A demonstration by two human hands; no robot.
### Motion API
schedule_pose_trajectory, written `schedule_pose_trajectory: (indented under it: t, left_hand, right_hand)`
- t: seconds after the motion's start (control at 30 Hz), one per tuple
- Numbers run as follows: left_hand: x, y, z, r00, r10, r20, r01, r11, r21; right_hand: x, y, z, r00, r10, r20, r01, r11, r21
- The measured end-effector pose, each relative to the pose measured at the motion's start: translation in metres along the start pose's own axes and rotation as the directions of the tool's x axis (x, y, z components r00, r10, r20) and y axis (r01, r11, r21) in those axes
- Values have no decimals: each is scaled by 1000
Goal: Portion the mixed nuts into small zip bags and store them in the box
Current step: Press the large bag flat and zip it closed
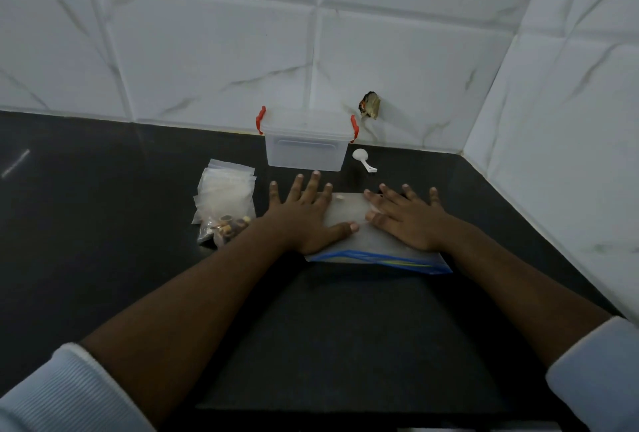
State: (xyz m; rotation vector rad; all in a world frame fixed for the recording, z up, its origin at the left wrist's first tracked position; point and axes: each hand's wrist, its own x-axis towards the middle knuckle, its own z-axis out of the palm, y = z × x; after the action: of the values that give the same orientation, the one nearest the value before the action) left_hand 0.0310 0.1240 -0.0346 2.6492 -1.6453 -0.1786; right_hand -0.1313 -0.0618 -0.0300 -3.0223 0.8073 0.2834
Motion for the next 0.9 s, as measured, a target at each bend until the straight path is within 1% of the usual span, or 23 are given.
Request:
schedule_pose_trajectory:
  t: [0.03,0.1,0.17,0.3,0.4,0.47,0.5,0.53,0.57,0.6,0.67,0.73,0.8,0.83,0.9]
  left_hand:
    - [1,-1,-1,1000,13,-18,-12,1000,13]
    - [0,1,-3,994,94,-51,-91,994,52]
    - [-3,3,-3,986,162,-33,-159,984,77]
    - [-5,1,-2,986,134,97,-140,989,49]
    - [-6,-1,-3,983,134,124,-140,989,47]
    - [-6,0,-4,983,133,126,-140,989,42]
    - [-6,0,-5,984,133,121,-138,990,34]
    - [-7,0,-8,985,136,110,-140,990,24]
    - [-7,1,-11,984,153,92,-155,988,16]
    - [-8,3,-15,980,183,75,-185,983,19]
    - [-13,7,-20,958,272,90,-275,961,29]
    - [-20,12,-21,927,325,189,-334,943,17]
    - [-25,15,-20,901,314,299,-337,941,26]
    - [-26,16,-19,895,303,327,-332,943,34]
    - [-26,16,-20,890,290,351,-325,944,45]
  right_hand:
    - [2,1,1,1000,15,-5,-15,1000,15]
    - [3,3,3,1000,29,-10,-28,999,45]
    - [4,4,4,1000,21,-11,-21,998,59]
    - [6,11,3,999,39,6,-39,997,67]
    - [3,33,1,989,146,-5,-146,989,40]
    - [1,52,-2,975,217,-56,-216,976,19]
    - [-2,58,-4,970,226,-92,-222,974,45]
    - [-3,62,-6,970,211,-124,-197,973,117]
    - [-7,62,-9,976,160,-147,-129,972,197]
    - [-10,60,-14,985,77,-157,-34,965,262]
    - [-21,48,-21,989,-101,-105,131,933,335]
    - [-30,35,-26,977,-210,44,180,914,364]
    - [-33,27,-26,951,-248,186,181,931,317]
    - [-33,24,-24,939,-249,239,187,949,255]
    - [-29,25,-18,924,-238,298,208,969,130]
